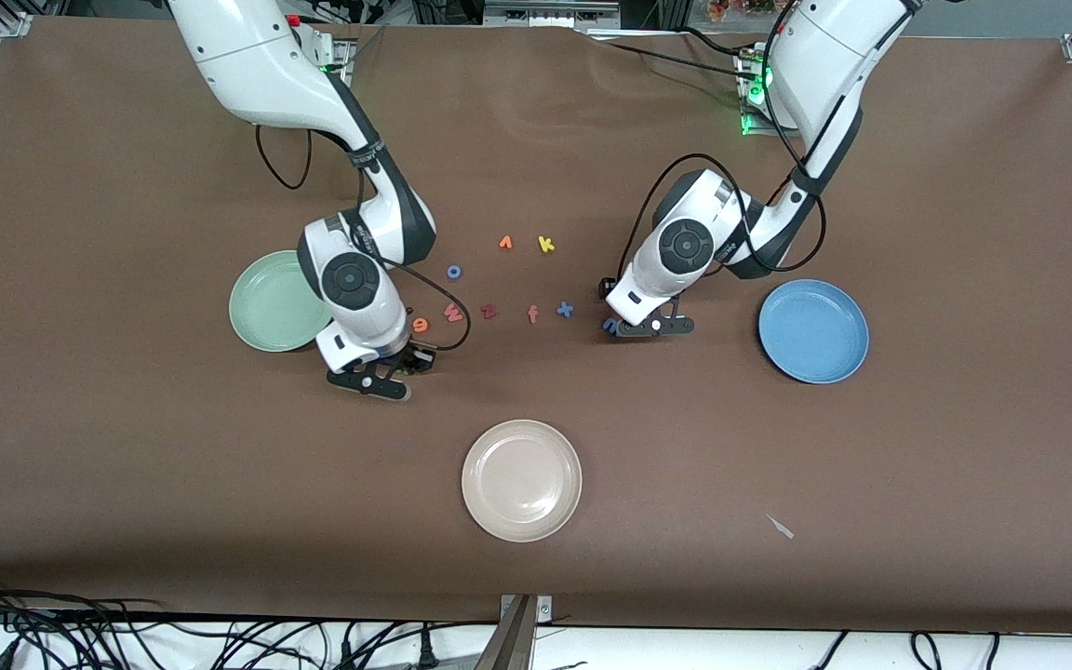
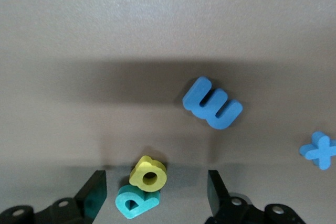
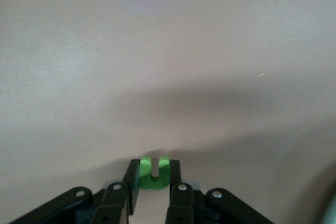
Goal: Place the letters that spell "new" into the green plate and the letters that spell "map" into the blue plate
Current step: 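Grasp the green U with the right gripper and carry it over the green plate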
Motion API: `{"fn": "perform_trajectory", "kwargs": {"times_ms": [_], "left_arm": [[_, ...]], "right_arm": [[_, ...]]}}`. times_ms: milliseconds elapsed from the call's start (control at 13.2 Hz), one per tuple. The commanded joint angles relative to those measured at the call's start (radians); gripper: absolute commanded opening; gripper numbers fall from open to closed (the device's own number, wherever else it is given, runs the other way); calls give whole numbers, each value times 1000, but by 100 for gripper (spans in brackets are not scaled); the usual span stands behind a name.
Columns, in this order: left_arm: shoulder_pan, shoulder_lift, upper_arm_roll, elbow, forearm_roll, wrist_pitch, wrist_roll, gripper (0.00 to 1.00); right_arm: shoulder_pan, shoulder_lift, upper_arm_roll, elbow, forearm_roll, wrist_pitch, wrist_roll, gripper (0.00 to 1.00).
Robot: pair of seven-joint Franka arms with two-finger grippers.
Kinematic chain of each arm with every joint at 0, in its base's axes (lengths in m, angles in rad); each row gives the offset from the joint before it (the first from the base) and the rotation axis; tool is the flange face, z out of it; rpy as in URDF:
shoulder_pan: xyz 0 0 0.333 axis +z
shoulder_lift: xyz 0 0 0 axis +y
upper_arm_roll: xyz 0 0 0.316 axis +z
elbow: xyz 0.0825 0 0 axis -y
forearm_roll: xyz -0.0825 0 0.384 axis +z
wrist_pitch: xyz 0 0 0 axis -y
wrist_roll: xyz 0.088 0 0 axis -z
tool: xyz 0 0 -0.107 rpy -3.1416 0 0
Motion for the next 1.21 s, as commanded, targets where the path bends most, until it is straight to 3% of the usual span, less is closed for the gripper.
{"fn": "perform_trajectory", "kwargs": {"times_ms": [0,227,530,681,833,1135], "left_arm": [[-12,-4,14,-16,78,29,-42,86],[-15,-2,14,-16,90,29,-57,85],[-26,-5,14,-30,90,27,-71,74],[-28,-5,14,-31,92,27,-71,67],[-28,-5,14,-31,92,27,-71,60],[-28,-4,14,-30,92,27,-71,41]], "right_arm": [[2,-93,-42,-17,-3,-136,-106,22],[-1,-162,-94,-34,3,-281,-247,23],[-1,-279,-168,-196,4,-267,-418,23],[-1,-325,-199,-310,4,-197,-474,24],[-1,-337,-219,-446,4,-15,-499,24],[-4,-316,-248,-497,4,66,-568,24]]}}
